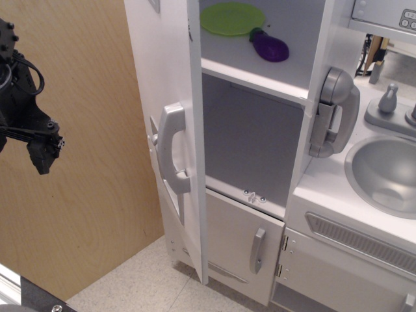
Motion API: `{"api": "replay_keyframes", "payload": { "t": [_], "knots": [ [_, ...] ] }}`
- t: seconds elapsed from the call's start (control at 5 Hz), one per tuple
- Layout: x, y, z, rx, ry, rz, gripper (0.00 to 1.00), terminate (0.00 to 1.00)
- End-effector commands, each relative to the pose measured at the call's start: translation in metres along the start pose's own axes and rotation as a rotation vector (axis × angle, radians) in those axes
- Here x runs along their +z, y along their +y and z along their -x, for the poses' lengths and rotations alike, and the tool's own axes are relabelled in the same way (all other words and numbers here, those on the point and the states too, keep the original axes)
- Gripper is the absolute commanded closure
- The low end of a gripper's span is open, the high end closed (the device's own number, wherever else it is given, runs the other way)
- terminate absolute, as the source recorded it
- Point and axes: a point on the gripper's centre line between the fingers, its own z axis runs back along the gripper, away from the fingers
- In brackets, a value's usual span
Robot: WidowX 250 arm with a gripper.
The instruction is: Close fridge
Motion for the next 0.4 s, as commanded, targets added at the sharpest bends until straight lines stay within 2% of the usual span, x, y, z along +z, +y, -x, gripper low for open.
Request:
{"api": "replay_keyframes", "payload": {
  "t": [0.0,0.2],
  "knots": [
    [0.0,0.0,0.0,0.0,0.0,0.0,0.0,0.0],
    [-0.007,0.009,-0.028,-0.008,-0.084,-0.013,0.0,0.0]
  ]
}}
